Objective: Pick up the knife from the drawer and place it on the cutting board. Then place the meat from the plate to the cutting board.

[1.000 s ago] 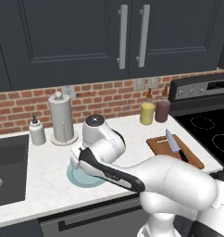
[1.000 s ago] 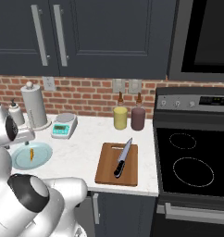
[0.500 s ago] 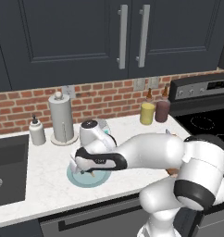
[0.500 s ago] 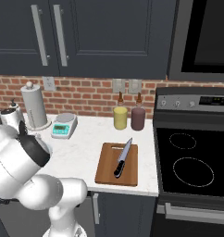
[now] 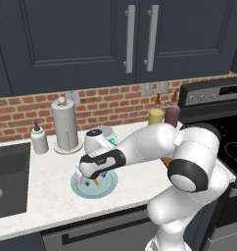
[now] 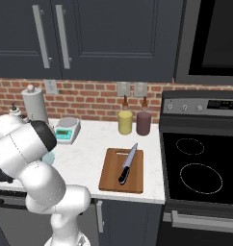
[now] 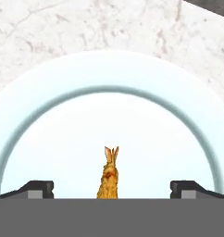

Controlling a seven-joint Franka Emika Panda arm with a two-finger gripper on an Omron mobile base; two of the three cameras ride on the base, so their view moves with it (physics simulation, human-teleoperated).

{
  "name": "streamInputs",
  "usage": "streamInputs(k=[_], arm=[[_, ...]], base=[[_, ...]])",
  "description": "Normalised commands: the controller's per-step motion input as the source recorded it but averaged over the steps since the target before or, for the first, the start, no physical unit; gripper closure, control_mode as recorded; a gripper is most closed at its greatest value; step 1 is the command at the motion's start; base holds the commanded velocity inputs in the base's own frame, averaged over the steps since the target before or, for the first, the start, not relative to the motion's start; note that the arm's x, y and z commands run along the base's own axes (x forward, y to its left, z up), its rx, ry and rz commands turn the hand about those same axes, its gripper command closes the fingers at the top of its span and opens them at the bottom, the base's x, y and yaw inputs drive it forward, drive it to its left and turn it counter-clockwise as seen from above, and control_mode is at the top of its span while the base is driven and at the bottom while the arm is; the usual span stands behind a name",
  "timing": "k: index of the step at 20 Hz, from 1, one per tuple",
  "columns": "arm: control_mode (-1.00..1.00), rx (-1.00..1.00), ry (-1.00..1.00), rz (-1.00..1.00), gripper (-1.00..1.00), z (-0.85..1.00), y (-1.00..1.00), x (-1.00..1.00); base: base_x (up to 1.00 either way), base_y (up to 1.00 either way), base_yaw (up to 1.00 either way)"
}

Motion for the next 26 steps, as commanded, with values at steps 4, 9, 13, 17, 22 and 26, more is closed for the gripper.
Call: streamInputs(k=[4,9,13,17,22,26], arm=[[-1.0,-0.02,0.0,0.0,-1.0,-0.02,0.02,0.17],[-1.0,0.0,0.0,0.0,-1.0,0.0,0.01,0.01],[-1.0,0.0,0.0,0.0,-1.0,-0.13,0.0,0.0],[-1.0,-0.01,0.0,0.0,-1.0,-0.27,0.0,0.0],[-1.0,0.0,0.0,0.0,1.0,-0.24,0.0,0.05],[-1.0,0.0,-0.05,0.0,1.0,-0.19,0.0,0.06]], base=[[0.0,0.0,0.0],[0.0,0.0,0.0],[0.0,0.0,0.0],[0.0,0.0,0.0],[0.0,0.0,0.0],[0.0,0.0,0.0]])
